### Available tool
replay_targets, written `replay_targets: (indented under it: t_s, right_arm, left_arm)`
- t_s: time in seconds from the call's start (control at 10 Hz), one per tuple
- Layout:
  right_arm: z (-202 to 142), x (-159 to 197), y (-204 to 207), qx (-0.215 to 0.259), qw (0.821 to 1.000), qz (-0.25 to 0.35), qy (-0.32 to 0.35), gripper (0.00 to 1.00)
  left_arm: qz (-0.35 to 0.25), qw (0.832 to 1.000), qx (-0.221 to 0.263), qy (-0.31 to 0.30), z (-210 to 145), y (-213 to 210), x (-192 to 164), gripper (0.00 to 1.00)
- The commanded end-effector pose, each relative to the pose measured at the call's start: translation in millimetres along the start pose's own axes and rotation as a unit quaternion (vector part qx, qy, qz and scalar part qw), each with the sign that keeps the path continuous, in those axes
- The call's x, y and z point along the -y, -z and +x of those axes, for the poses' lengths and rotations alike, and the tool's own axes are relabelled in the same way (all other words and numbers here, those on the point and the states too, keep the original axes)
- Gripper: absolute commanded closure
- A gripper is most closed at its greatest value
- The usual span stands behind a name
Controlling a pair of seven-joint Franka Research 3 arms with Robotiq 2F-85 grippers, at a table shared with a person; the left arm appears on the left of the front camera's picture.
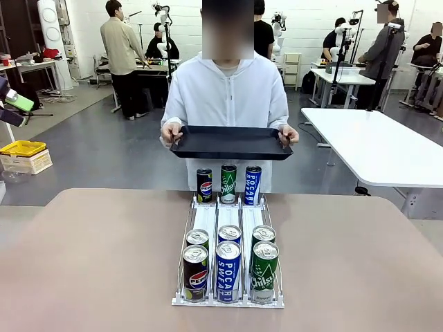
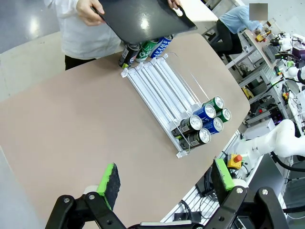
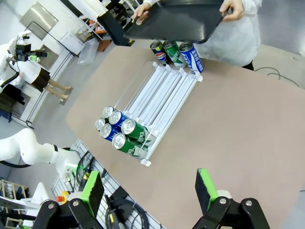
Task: Retrieve and hand over the desired beverage to the person.
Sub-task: Pick up a can of the same type that the person held from the Automatic Can Dispenser.
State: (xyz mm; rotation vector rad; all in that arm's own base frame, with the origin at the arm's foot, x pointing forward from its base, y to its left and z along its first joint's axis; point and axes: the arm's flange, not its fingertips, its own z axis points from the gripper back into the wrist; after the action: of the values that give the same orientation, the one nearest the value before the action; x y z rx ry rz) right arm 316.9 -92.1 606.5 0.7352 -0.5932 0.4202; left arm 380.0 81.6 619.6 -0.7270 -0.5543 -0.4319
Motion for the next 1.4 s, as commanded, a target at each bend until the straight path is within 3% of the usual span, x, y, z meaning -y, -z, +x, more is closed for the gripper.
replay_targets:
  t_s: [0.0,1.3]
  right_arm:
    - [5.0,1.1,0.7,0.009,1.000,0.014,-0.005,0.00]
    - [5.0,1.1,0.7,0.009,1.000,0.014,-0.005,0.00]
  left_arm:
    - [-0.007,1.000,0.005,0.011,1.2,-0.7,-1.7,0.00]
    - [-0.007,1.000,0.005,0.011,1.2,-0.7,-1.7,0.00]
